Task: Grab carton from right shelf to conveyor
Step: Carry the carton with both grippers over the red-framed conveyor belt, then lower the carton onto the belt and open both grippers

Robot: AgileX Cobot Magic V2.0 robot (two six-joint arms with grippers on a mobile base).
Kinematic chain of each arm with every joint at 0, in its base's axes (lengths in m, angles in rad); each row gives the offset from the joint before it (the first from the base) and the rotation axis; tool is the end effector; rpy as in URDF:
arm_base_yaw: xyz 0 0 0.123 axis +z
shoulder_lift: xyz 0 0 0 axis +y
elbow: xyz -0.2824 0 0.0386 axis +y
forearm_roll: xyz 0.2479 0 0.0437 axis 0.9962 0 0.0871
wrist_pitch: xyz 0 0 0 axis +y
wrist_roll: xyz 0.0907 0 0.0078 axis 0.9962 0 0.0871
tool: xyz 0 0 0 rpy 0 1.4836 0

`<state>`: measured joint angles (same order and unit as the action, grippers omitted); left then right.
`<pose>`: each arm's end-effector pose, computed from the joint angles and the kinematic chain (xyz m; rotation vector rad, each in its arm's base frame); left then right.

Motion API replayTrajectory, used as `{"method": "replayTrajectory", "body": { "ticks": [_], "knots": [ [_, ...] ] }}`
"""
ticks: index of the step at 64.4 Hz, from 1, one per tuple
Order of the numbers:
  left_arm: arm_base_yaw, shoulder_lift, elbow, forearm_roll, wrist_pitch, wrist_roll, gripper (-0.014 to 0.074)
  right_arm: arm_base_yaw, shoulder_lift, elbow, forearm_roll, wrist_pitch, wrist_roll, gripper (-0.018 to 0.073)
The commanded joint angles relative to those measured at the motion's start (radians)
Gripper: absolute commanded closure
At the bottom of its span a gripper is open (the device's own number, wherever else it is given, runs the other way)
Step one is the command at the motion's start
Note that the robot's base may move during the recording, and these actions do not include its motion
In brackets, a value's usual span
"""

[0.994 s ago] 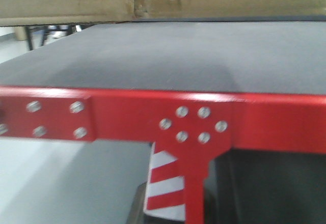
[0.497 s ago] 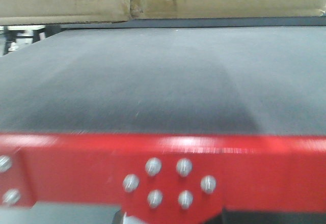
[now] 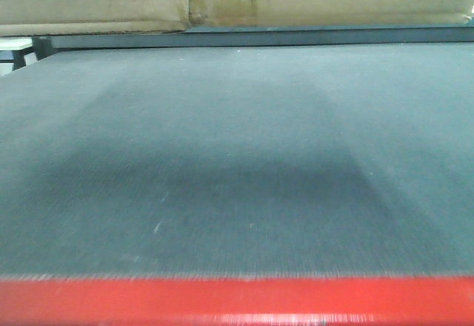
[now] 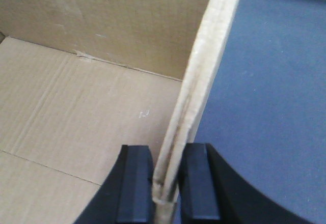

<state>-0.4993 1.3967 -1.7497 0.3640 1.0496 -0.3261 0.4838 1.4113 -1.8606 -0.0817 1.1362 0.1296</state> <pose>0.2584 -0.1089 0.4870 0.2010 2.1095 -0.0407 0.2444 0.1208 0.5037 -0.3787 2.1451 0.2512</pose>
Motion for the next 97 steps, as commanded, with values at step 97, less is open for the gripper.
{"method": "replayTrajectory", "body": {
  "ticks": [97],
  "knots": [
    [-0.019,-0.014,-0.008,-0.029,-0.082,0.031,0.0613,0.009,-0.003,-0.002,0.060,-0.059,-0.019,0.0624]
  ]
}}
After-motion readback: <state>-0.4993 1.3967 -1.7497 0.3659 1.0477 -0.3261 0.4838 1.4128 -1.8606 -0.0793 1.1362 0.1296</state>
